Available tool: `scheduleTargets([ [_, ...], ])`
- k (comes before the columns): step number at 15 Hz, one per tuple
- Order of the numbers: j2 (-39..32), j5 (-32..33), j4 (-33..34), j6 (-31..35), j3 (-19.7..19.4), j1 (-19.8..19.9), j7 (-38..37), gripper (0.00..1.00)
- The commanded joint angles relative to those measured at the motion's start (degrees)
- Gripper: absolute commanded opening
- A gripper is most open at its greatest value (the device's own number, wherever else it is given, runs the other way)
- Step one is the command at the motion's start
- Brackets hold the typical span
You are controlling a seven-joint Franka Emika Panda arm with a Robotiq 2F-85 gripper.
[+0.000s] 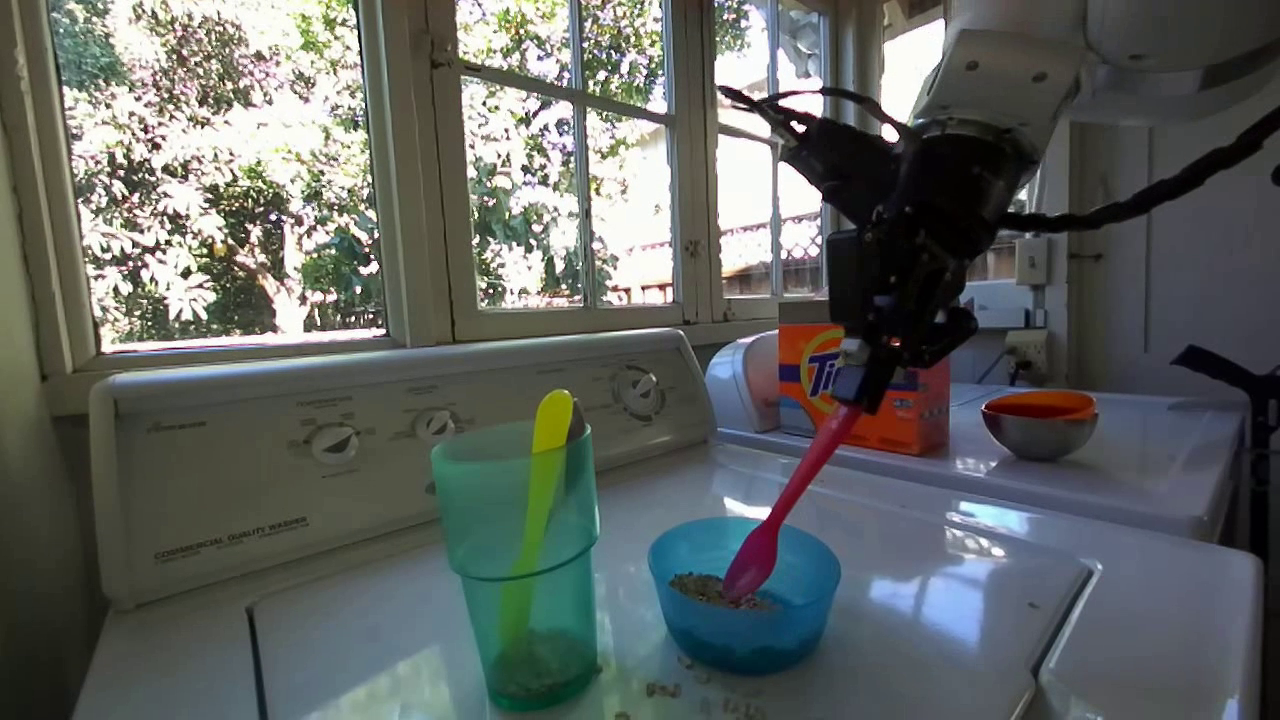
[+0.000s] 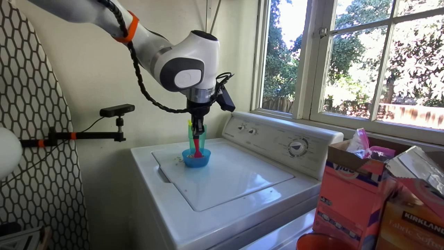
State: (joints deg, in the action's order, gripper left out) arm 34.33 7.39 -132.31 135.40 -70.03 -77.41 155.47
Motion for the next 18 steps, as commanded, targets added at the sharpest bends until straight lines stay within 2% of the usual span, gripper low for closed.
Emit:
scheduleTargets([
  [1,6.1,1.5,0.1,1.5,-4.1,-2.2,1.9,0.03],
  [2,0.1,-2.5,0.1,0.7,-1.0,0.6,1.9,0.11],
  [6,3.2,-2.0,0.2,0.7,-2.6,-0.3,1.8,0.11],
  [7,5.5,-0.3,0.2,0.2,-3.2,-1.4,1.8,0.03],
  [11,10.3,3.0,-0.2,-0.9,-4.5,-2.2,2.1,0.03],
  [14,17.5,8.2,-0.4,-2.0,-6.0,-3.7,1.6,0.03],
  [16,19.6,8.7,0.0,-3.7,-6.5,-4.2,1.6,0.03],
  [17,12.4,4.0,-0.2,-0.9,-5.0,-2.2,1.6,0.03],
  [18,12.9,3.0,-0.2,-1.1,-5.2,-2.1,2.3,0.11],
])
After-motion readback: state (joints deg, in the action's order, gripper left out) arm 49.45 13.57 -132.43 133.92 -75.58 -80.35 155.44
